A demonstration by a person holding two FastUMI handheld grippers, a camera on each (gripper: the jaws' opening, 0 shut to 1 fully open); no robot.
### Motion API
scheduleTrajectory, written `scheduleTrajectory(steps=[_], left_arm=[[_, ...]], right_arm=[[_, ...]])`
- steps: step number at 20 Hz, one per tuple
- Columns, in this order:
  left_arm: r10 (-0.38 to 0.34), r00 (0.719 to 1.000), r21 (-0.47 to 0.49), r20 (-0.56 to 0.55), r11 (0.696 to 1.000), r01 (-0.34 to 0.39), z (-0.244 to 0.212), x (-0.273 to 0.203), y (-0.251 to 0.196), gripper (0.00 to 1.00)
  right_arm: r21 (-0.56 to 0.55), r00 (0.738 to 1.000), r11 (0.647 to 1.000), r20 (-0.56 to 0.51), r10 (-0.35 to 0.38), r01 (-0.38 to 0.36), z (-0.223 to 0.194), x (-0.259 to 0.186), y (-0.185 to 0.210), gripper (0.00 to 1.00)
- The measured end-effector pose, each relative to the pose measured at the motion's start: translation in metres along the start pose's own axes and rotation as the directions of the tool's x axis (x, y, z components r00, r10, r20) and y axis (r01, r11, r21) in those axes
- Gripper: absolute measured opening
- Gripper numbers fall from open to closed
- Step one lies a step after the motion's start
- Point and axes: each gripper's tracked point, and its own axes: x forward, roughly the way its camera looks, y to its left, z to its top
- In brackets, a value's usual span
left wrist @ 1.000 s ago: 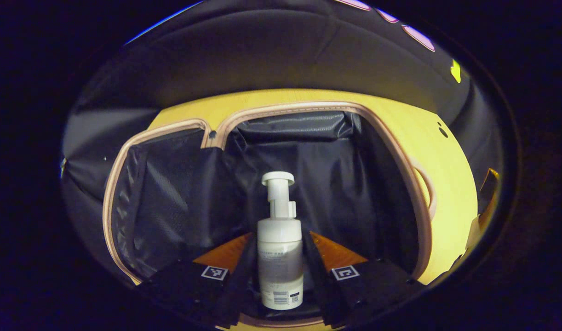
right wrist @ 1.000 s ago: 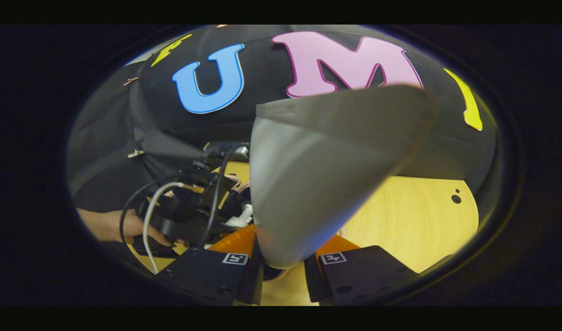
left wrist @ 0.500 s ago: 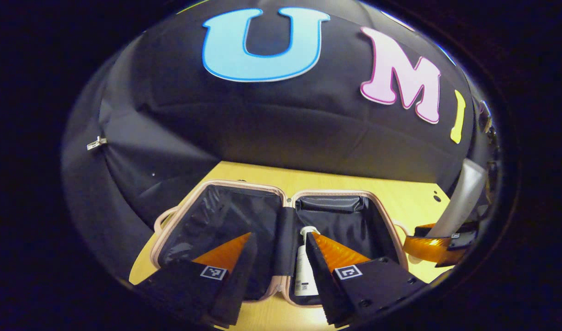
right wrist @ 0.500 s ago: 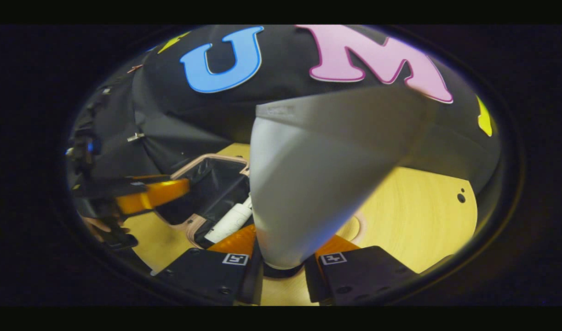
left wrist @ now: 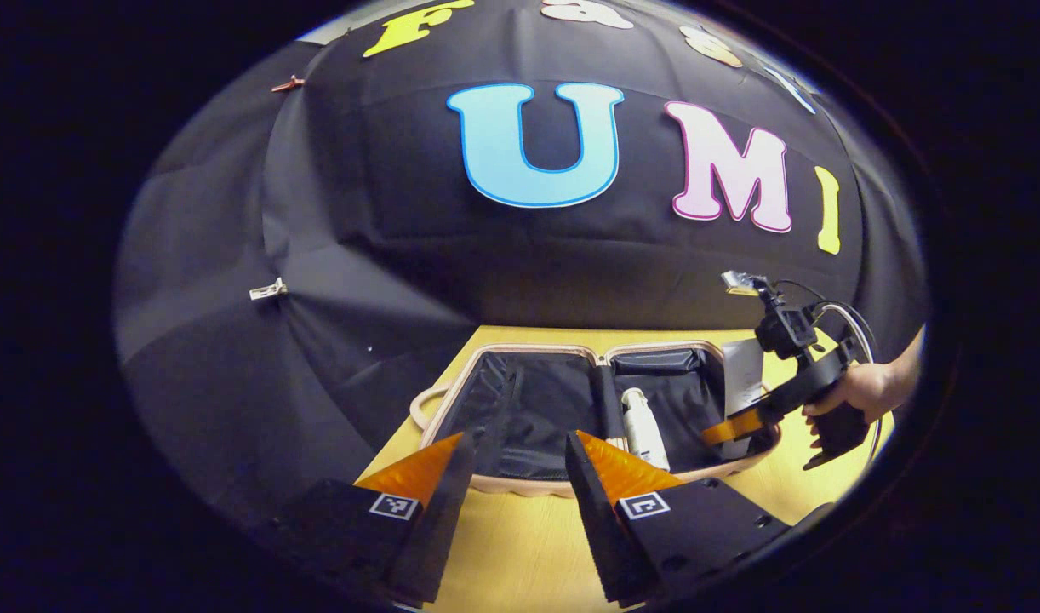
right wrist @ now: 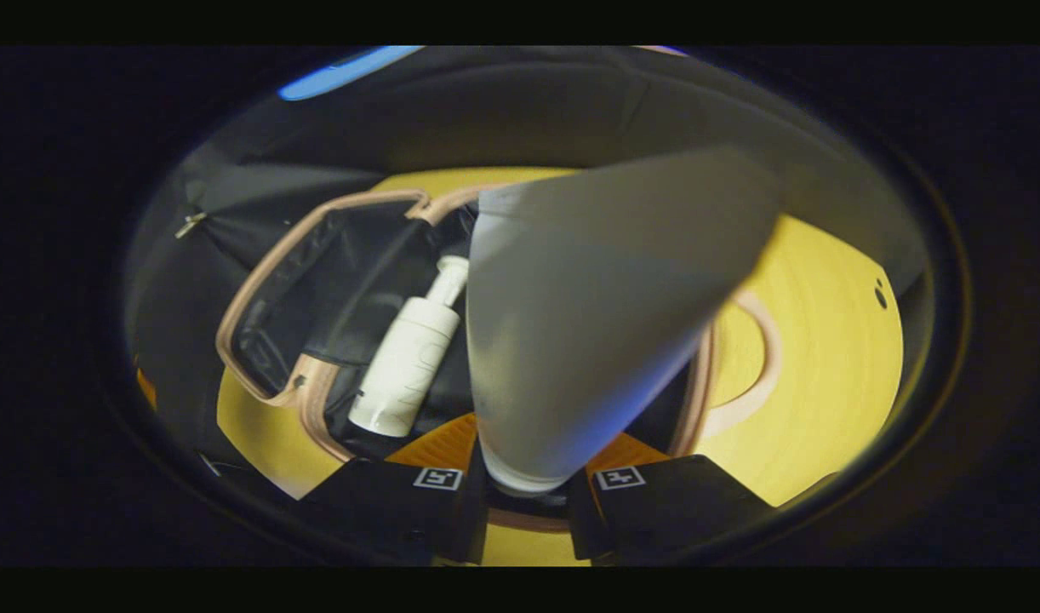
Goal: First open the suitcase, pack the skin care products into it, and then close the suitcase.
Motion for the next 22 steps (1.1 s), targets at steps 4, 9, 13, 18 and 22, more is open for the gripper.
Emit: scheduleTrajectory(steps=[4,9,13,18,22], left_arm=[[0.002,0.999,0.020,-0.035,1.000,-0.001,-0.023,-0.027,0.010,0.71],[-0.013,0.999,-0.069,-0.035,0.998,0.010,-0.032,-0.027,0.013,0.71],[-0.022,0.998,-0.158,-0.051,0.987,0.013,-0.032,0.002,0.037,0.75],[-0.024,0.995,-0.211,-0.098,0.978,0.003,-0.027,0.086,0.092,0.84],[-0.015,0.984,-0.247,-0.178,0.968,-0.030,-0.024,0.164,0.138,0.92]], right_arm=[[0.104,0.998,0.994,-0.051,-0.039,0.044,0.002,0.010,-0.003,0.50],[0.213,1.000,0.977,-0.007,-0.029,0.030,0.021,-0.005,-0.005,0.39],[0.103,0.989,0.995,0.145,-0.013,-0.002,0.037,-0.049,-0.007,0.74],[-0.010,0.934,1.000,0.356,-0.020,0.025,0.050,-0.112,-0.021,0.99],[0.014,0.867,1.000,0.498,-0.016,0.011,0.052,-0.175,-0.035,0.98]])
